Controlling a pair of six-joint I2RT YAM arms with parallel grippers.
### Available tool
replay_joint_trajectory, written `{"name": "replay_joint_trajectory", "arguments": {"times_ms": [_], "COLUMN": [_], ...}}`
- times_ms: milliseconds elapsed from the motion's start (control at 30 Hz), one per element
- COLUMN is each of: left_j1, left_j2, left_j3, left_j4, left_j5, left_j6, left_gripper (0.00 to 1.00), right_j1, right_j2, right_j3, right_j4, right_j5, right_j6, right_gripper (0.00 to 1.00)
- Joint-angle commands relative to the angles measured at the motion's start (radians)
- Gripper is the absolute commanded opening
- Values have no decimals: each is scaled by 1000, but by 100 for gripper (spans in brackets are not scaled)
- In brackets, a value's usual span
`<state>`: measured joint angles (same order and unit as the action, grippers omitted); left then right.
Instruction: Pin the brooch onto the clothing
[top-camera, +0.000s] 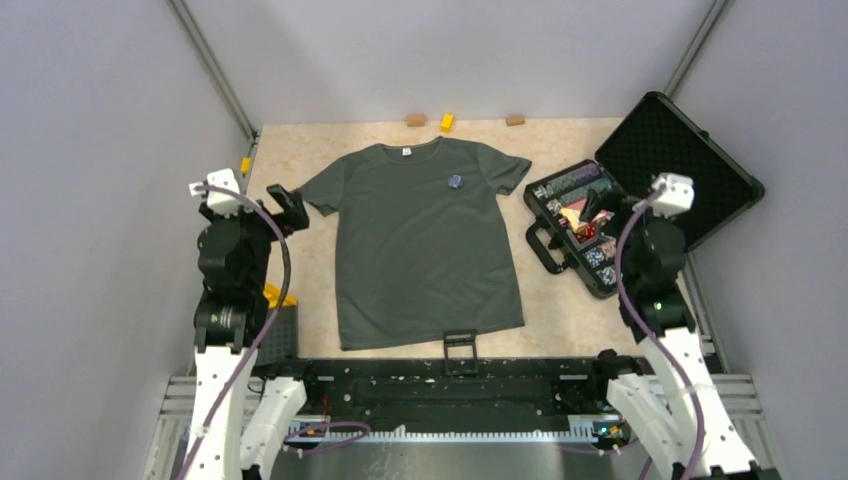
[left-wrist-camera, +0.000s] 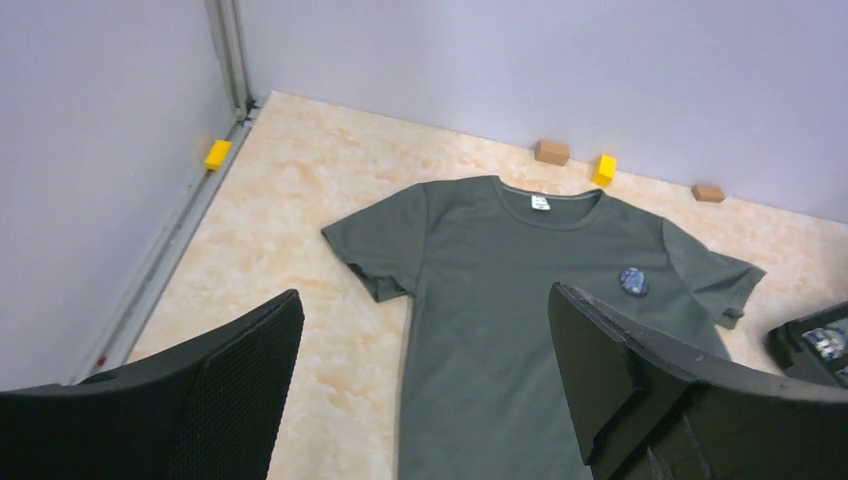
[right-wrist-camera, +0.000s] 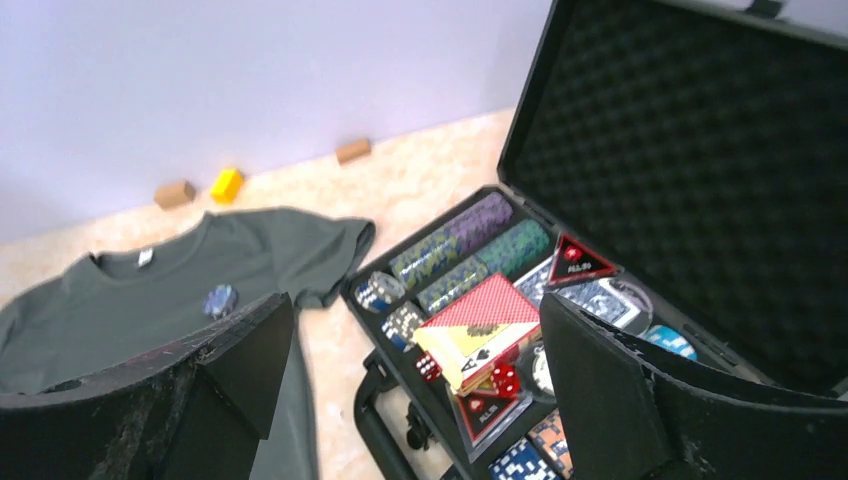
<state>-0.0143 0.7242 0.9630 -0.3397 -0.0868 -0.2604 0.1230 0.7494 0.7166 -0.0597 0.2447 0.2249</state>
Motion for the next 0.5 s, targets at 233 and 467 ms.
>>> {"name": "replay_joint_trajectory", "arguments": {"times_ms": [233, 467], "left_j1": [-23, -23], "left_j2": [-128, -108], "left_j3": [-155, -149], "left_j4": [37, 28], "left_j5": [-118, -126], "left_j6": [133, 127], "left_gripper": [97, 98], "right_j1": [0, -1], "right_j2": [-195, -152], "right_j3": [-249, -227], "right_j4": [271, 246], "right_j5": [61, 60], "right_j6": [-42, -32], "right_gripper": [97, 98]}}
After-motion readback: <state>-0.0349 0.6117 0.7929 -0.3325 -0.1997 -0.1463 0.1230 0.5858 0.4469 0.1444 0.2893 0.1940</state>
